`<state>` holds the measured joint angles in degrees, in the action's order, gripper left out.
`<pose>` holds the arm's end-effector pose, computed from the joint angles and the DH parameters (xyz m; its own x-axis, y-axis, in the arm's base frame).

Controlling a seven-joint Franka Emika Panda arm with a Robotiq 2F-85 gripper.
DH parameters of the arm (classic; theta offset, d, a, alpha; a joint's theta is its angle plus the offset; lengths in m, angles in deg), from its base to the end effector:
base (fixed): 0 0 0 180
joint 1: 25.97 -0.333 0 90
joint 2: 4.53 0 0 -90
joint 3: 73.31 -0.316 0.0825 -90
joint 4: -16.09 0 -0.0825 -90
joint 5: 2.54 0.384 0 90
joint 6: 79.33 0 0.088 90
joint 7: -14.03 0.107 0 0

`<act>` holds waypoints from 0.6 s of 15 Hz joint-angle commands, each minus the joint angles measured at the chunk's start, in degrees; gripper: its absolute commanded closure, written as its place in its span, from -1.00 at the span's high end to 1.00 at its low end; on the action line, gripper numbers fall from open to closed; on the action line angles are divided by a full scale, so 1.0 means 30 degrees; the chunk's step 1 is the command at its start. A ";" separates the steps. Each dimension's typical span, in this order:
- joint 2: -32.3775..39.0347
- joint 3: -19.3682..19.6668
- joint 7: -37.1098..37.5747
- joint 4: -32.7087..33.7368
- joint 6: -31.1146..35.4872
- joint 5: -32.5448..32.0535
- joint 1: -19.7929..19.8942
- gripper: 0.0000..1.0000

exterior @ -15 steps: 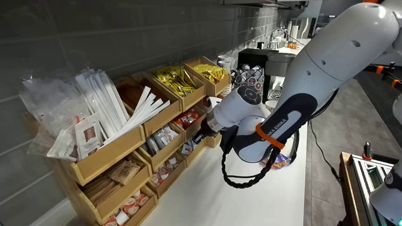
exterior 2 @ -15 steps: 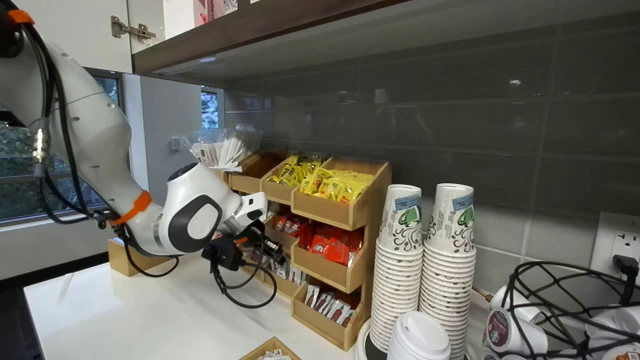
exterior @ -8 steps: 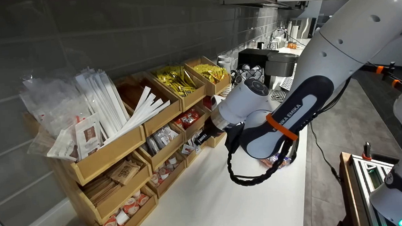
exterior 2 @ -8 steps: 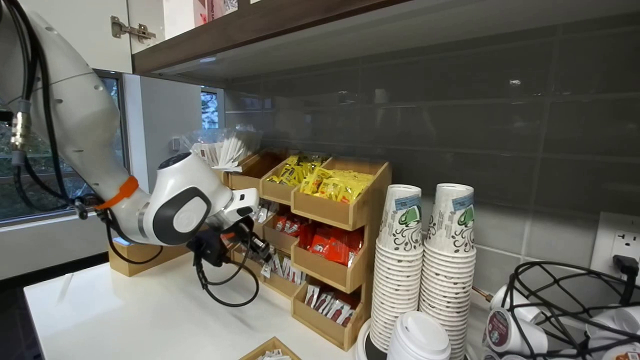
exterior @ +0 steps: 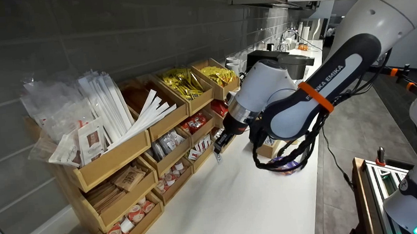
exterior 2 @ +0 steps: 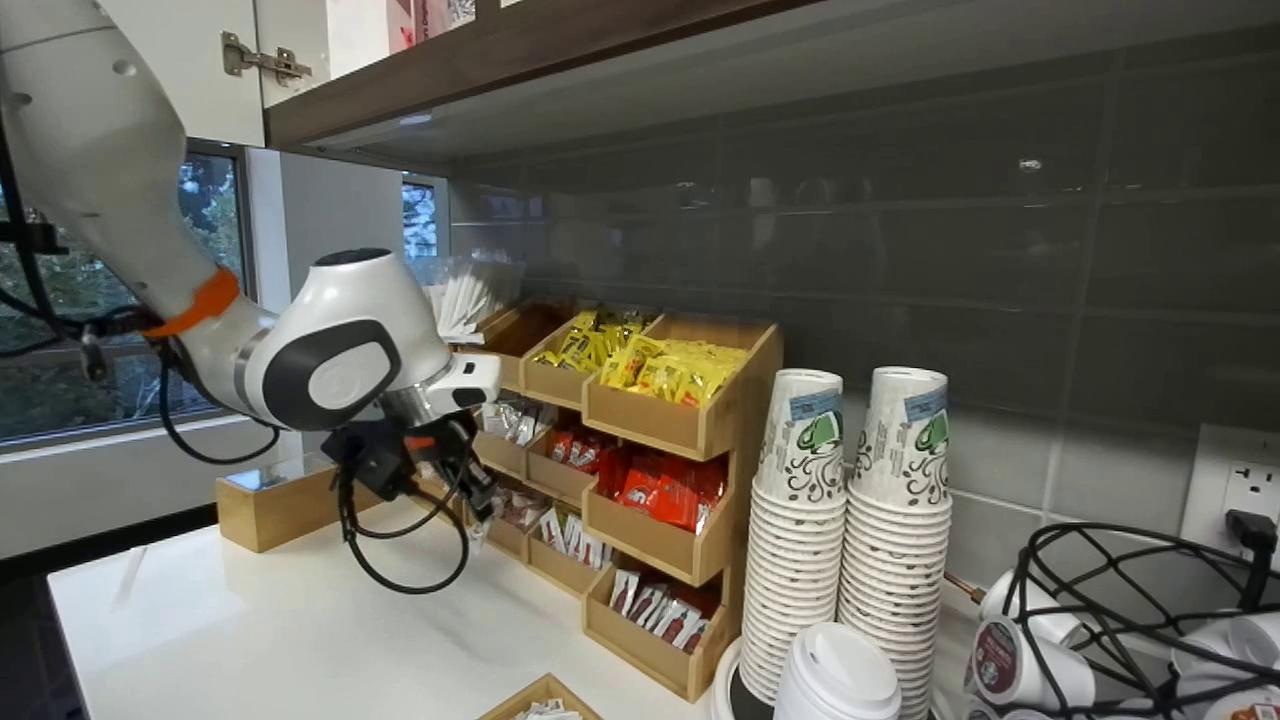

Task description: Put a sauce packet onto the counter

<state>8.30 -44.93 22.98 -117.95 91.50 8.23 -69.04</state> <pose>0.5383 0.1299 0.2996 0.9004 -0.0557 0.4315 -0.0281 -0.9972 -0.0699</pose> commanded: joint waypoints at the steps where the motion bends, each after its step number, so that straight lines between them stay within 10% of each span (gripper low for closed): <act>1: -0.3408 -0.4673 -0.1209 -0.1552 -0.3023 -0.0256 0.4595 -0.99; 2: -0.3613 -0.3459 -0.3163 -0.1624 -0.3912 0.2187 0.3099 -0.99; 3: -0.4054 -0.6729 -0.2780 -0.1681 -0.4759 0.1531 0.6599 -0.99; 7: -0.4475 -0.8787 -0.3925 -0.1569 -0.7713 0.2319 0.9281 -0.99; 9: -0.4529 -0.9310 -0.3797 -0.1538 -0.8738 0.1917 1.0219 -0.50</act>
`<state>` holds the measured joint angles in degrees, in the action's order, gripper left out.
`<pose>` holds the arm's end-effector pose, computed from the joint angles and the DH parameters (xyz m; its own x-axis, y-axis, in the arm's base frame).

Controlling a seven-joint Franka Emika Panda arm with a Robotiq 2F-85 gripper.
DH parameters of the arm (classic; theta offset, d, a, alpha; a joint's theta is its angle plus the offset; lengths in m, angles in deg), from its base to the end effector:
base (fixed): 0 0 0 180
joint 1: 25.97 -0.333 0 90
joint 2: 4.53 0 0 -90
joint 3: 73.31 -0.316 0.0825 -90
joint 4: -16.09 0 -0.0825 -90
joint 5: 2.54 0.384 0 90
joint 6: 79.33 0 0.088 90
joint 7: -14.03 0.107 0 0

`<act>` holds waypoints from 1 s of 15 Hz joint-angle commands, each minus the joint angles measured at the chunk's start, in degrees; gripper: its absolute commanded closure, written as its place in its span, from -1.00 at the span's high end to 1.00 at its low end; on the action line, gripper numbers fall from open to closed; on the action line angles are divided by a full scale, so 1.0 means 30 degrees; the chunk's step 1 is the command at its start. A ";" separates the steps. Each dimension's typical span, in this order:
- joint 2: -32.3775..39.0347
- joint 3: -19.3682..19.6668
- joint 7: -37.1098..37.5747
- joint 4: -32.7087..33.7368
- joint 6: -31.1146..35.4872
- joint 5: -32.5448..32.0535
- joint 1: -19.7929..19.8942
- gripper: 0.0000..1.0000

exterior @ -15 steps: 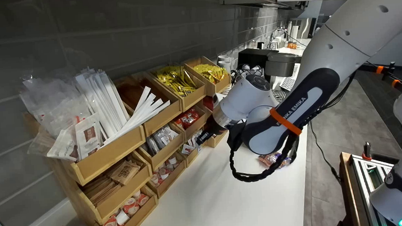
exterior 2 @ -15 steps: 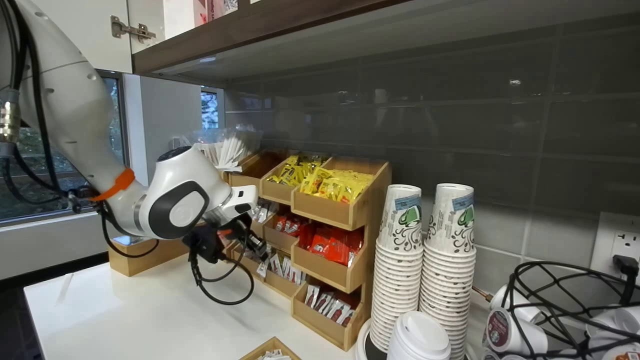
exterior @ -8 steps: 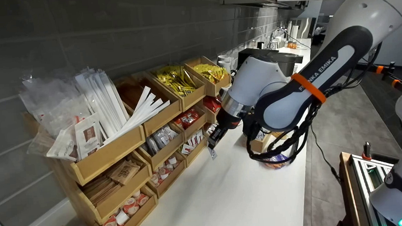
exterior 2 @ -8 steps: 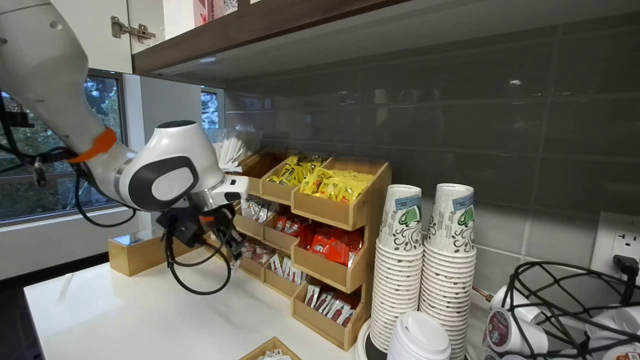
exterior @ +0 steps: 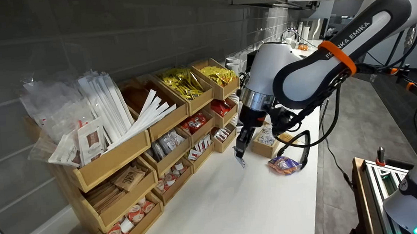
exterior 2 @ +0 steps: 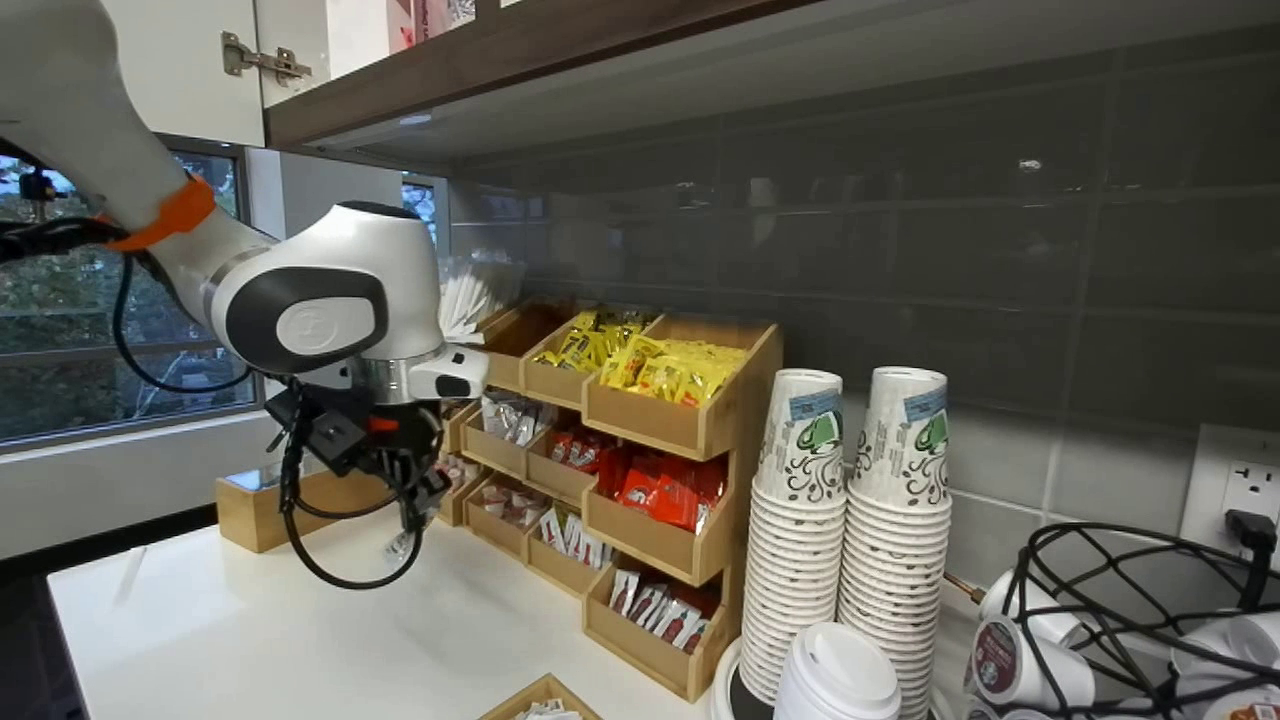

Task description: Put a sauce packet onto the counter

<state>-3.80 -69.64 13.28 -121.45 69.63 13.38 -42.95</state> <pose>0.4970 0.1119 0.3269 0.9861 0.0049 0.1662 0.0351 -0.9831 -0.1796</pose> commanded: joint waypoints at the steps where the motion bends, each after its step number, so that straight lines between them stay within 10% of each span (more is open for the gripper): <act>1: -0.0481 -0.1246 -0.0619 -0.0357 -0.1873 0.0050 0.1903 -0.36; 10: -0.0703 -0.1873 -0.2253 -0.0644 -0.2123 0.0635 0.3472 1.00; 15: -0.0307 -0.2021 -0.2093 -0.0321 -0.1557 0.0106 0.3579 1.00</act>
